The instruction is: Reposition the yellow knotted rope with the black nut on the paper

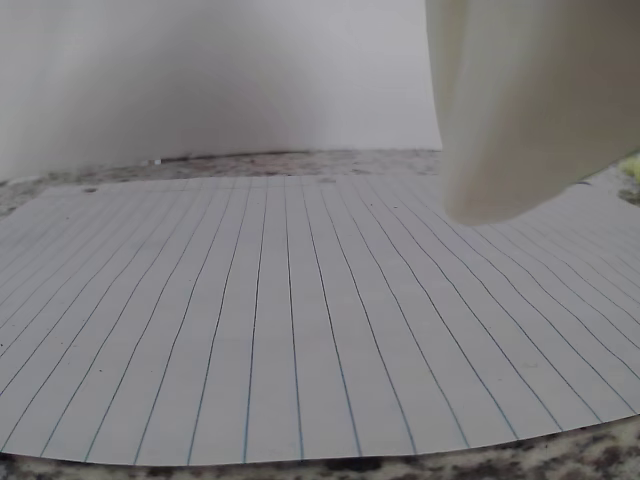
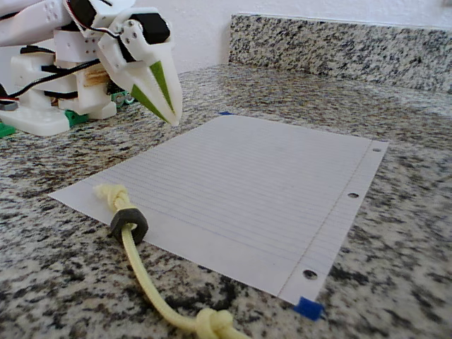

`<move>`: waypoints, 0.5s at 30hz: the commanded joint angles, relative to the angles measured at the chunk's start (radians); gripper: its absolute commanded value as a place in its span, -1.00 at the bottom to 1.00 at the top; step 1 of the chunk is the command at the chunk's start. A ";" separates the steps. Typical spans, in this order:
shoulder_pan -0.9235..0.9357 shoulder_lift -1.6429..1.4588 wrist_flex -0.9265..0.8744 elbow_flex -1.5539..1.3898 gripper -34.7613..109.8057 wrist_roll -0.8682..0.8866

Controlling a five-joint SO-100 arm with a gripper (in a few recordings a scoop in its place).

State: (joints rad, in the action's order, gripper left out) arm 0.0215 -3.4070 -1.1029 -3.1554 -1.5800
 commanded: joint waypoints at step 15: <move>0.005 -0.003 0.008 -0.025 -0.52 -0.005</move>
State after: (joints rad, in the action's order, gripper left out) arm 0.0215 -3.4070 -1.1029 -3.1554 -1.5800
